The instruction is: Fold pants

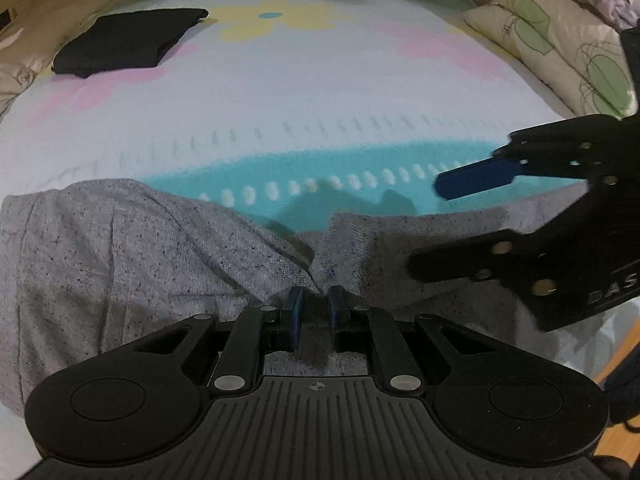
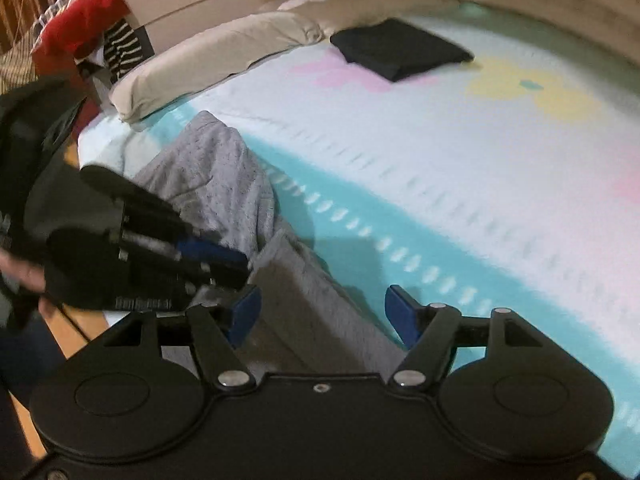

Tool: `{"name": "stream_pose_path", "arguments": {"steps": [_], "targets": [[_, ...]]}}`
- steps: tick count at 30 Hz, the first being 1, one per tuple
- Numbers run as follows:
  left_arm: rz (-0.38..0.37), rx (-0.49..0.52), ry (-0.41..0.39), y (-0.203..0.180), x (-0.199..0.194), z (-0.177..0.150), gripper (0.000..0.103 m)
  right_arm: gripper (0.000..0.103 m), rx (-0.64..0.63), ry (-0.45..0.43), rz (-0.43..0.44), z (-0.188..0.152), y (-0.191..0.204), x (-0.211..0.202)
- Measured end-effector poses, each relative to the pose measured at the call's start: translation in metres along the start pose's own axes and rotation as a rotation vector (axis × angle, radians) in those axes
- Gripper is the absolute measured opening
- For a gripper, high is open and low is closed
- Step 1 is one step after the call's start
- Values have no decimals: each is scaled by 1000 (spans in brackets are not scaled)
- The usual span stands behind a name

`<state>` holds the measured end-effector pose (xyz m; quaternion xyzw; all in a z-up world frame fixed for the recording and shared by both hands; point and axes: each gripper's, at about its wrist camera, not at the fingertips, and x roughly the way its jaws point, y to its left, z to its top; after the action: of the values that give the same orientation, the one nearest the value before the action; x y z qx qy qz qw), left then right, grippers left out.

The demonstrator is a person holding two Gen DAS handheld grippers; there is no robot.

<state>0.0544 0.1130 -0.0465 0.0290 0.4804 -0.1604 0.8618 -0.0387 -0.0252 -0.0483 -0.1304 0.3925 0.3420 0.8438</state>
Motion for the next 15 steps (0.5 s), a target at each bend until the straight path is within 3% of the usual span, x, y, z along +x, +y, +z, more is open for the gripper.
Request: {"name": "stream_pose_path", "arguments": {"steps": [8, 12, 15], "targets": [[-3, 5, 11, 4, -3, -5, 13, 68, -1, -14, 59, 12, 5, 15], [-6, 0, 12, 5, -4, -7, 13, 35, 32, 0, 95, 19, 2, 18], [-9, -6, 14, 7, -3, -7, 13, 35, 29, 14, 111, 21, 3, 23]]}}
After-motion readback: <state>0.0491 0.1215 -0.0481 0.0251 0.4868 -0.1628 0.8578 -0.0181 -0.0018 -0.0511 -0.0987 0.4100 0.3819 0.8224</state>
